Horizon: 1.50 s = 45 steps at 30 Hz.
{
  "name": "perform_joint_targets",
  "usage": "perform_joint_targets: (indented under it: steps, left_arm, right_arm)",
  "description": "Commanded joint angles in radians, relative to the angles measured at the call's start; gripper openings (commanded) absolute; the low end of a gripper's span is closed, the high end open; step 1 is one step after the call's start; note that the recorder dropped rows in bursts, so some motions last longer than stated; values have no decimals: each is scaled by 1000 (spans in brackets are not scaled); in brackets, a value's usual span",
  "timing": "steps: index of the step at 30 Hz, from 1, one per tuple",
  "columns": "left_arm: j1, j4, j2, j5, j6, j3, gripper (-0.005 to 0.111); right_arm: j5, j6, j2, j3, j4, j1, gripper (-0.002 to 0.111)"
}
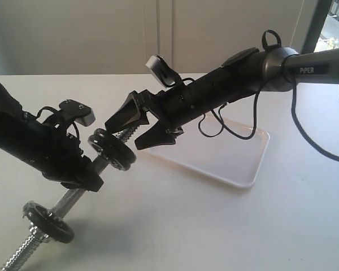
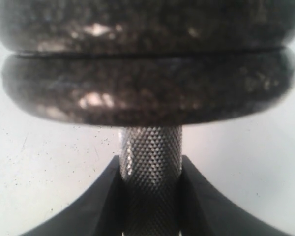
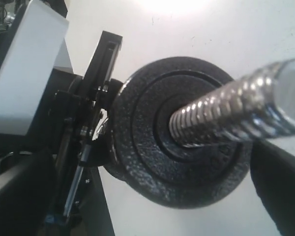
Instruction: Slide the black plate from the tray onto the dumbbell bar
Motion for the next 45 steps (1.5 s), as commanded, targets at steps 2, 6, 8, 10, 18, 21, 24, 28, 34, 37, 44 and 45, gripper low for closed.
perform_joint_targets:
  steps: [2,6,8,10,18,21,24,28,34,37,44,45]
  left_arm:
    - [2,-90,-60,-27,-44,-32,0]
    - [10,-73,-60,-44,-85,-32,0]
    - [24,-67,-60,-44,-101,-32,0]
    - [41,-67,-60,-49,-124,-32,0]
    - [50,-58,-60,-54,-172,-32,0]
    - [50,-50,-58,-54,-183,-32,0]
    - [50,-38,-58,-69,-226,-26,0]
    - [50,-36,-58,-102,-262,-7,0]
    - [50,-48,-58,-144,-298,18,0]
    - [50,-49,-55,-147,-299,21,0]
    - [50,-52,-23,-147,-327,21,0]
    - [50,-52,-19,-147,-335,21,0]
  right_arm:
    - [7,-4,-9,-11,-8,-50,105]
    - [7,-1,-9,-11,-8,-73,105]
    - [7,-1,-9,-11,-6,-77,105]
    - [7,-1,-9,-11,-2,-81,105]
    - [7,2,-9,-11,-2,-83,105]
    - [7,2,-9,-11,-2,-83,105]
    - [7,2,-9,-11,-2,-83,105]
    - [7,2,-9,-11,-2,-83,105]
    - [7,2,-9,-11,-2,-83,105]
    - [7,2,-9,-11,-2,-83,105]
    - [7,2,-9,-11,-2,-83,105]
    - [7,2,-9,-11,-2,-83,105]
